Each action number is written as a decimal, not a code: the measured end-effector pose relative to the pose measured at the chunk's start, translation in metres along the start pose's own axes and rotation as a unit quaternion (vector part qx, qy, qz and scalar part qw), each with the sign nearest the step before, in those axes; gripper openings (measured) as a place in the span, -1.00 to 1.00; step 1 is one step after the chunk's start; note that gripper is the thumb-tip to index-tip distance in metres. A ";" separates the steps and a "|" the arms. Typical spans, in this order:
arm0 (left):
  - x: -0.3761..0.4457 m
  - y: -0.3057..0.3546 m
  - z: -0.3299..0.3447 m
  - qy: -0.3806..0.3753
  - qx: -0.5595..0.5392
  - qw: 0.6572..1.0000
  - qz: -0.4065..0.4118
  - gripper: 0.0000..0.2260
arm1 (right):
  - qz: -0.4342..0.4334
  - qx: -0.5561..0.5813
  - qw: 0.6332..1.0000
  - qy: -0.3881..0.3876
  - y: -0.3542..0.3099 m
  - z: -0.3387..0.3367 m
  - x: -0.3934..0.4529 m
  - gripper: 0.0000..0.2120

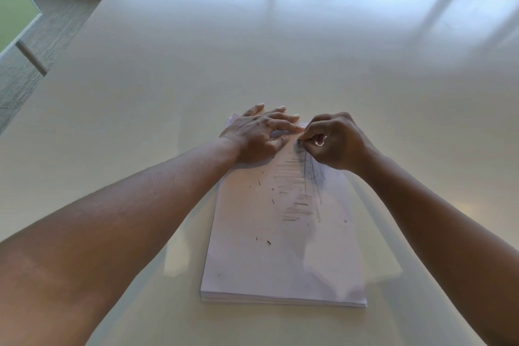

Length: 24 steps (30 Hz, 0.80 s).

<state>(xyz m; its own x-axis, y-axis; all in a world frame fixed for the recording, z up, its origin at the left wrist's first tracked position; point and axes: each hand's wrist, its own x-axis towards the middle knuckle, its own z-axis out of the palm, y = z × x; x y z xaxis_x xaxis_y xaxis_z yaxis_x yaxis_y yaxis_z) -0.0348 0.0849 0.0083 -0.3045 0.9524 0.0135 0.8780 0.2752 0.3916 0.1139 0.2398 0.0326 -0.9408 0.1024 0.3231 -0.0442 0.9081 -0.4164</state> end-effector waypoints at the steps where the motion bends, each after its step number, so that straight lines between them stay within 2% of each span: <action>1: 0.000 0.000 0.000 0.001 0.002 1.000 -0.001 -0.67 | 0.004 -0.002 1.000 0.003 0.000 0.000 0.000 -0.90; 7: 0.005 -0.011 0.010 -0.001 0.012 0.999 -0.032 -0.58 | -0.048 0.023 0.996 -0.069 -0.013 -0.005 -0.007 -0.92; 13: 0.003 -0.004 0.005 0.004 0.004 1.000 -0.009 -0.61 | 0.012 -0.024 1.000 0.012 -0.004 0.002 -0.001 -0.91; 19: 0.002 -0.005 0.005 0.006 0.006 1.000 -0.017 -0.62 | -0.061 0.020 0.994 -0.087 -0.018 -0.006 -0.012 -0.92; 24: 0.000 0.001 0.001 0.000 0.011 1.000 -0.010 -0.66 | -0.025 -0.021 0.999 -0.020 -0.004 -0.004 -0.003 -0.90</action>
<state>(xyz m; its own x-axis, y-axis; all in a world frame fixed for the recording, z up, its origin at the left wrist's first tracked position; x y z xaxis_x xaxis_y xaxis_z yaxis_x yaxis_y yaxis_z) -0.0339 0.0854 0.0075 -0.3228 0.9464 0.0054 0.8793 0.2978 0.3718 0.1185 0.2376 0.0364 -0.9503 0.0416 0.3086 -0.0775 0.9283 -0.3636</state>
